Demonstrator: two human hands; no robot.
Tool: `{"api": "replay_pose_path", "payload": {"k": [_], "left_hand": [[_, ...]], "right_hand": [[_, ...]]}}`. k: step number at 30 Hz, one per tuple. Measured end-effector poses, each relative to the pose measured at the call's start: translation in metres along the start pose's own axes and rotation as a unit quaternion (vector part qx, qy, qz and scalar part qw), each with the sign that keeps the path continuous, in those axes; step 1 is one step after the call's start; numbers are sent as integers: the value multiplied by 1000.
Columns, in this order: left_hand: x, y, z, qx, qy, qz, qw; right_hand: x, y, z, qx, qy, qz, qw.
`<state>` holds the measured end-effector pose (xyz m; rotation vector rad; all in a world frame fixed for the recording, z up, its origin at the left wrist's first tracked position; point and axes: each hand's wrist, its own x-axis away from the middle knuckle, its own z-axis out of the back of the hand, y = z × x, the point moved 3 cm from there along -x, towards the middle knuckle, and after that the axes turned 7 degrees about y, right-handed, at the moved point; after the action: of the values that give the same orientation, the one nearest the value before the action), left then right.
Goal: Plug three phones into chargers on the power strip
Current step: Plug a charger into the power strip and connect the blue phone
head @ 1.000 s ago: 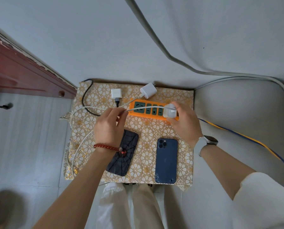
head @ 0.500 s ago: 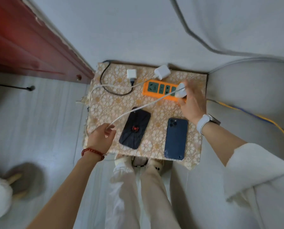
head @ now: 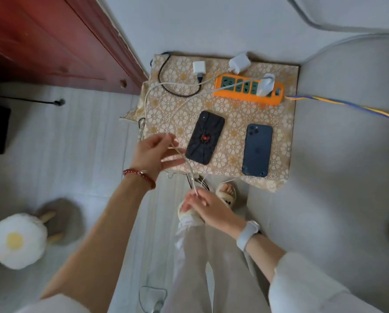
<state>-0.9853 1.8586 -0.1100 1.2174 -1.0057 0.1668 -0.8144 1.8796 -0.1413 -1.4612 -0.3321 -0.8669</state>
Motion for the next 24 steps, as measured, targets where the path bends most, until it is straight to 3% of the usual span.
{"api": "replay_pose_path", "payload": {"k": [2, 3, 5, 6, 9, 12, 15, 17, 19, 20, 21, 24], "left_hand": [[-1, -9, 9, 41, 24, 19, 999], [2, -18, 10, 11, 11, 25, 1000], [17, -47, 2, -135, -84, 14, 987], [29, -62, -8, -205, -155, 10, 966], [64, -99, -34, -320, -287, -24, 903], [73, -93, -47, -329, -268, -79, 902], [74, -74, -50, -233, -256, -9, 938], [72, -57, -46, -116, -221, 44, 967], [65, -40, -38, 18, -163, 62, 985], [61, -32, -33, 91, -140, 73, 983], [56, -23, -26, 158, -114, 78, 978], [40, -2, -6, 323, -27, 78, 943]], "right_hand": [[13, 3, 18, -52, 92, -43, 994], [19, 4, 29, -156, 127, -76, 977], [25, -5, 48, -361, 152, -94, 916], [25, -12, 57, -409, 154, -73, 896], [21, -42, 73, -452, 159, 13, 878], [20, -54, 86, -460, 182, 37, 868], [28, -33, 84, -431, 198, -2, 880], [26, -16, 67, -363, 175, -59, 913], [25, -4, 39, -184, 89, -156, 966], [28, 4, 29, -84, 53, -201, 975], [33, 12, 22, -18, 29, -201, 979], [57, 31, 17, 103, -13, -85, 991]]}}
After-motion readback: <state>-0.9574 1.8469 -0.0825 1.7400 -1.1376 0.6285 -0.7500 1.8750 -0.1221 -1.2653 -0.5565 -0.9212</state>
